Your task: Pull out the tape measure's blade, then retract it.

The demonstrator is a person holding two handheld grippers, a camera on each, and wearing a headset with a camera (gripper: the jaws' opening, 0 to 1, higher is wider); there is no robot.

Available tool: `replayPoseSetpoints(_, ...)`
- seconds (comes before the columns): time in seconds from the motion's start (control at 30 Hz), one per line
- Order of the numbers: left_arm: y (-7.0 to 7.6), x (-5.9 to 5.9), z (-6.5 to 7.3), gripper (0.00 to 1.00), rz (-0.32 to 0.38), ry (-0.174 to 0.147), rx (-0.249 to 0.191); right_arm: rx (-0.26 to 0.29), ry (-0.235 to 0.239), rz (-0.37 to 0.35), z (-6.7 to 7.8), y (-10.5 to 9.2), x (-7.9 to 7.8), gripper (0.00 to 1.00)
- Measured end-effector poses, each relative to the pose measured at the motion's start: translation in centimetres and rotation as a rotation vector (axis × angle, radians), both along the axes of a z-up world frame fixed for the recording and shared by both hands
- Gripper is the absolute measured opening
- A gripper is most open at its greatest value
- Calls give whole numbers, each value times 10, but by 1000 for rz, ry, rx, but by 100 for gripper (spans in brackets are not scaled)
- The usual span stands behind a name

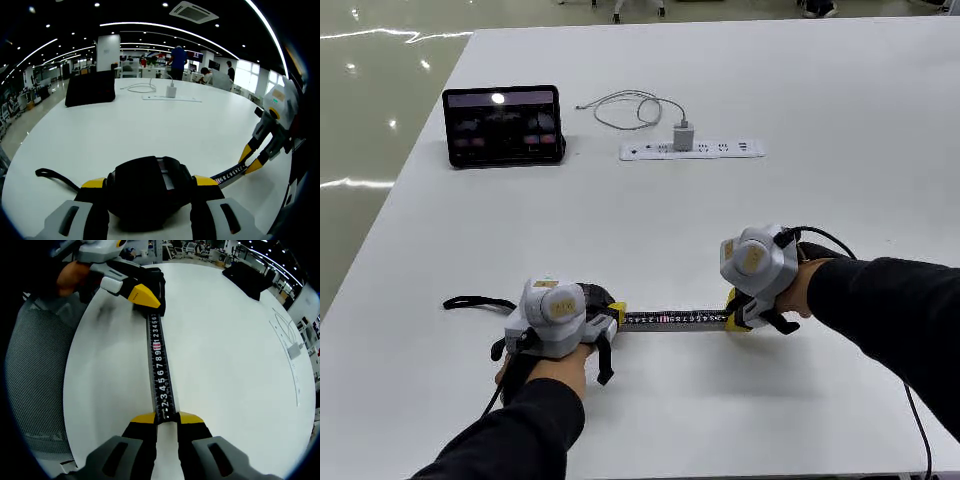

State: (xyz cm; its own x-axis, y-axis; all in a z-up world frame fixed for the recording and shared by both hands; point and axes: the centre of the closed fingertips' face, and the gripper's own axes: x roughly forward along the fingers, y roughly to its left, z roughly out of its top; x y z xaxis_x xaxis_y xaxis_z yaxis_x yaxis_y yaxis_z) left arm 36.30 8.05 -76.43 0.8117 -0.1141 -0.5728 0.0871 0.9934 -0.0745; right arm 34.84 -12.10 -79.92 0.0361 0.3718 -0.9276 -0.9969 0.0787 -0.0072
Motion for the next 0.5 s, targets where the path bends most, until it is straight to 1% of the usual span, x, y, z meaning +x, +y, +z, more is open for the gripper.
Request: replayPoseSetpoints(0.5, 0, 0, 0, 62, -1, 3, -3, 11, -4, 3, 2, 8, -1, 11)
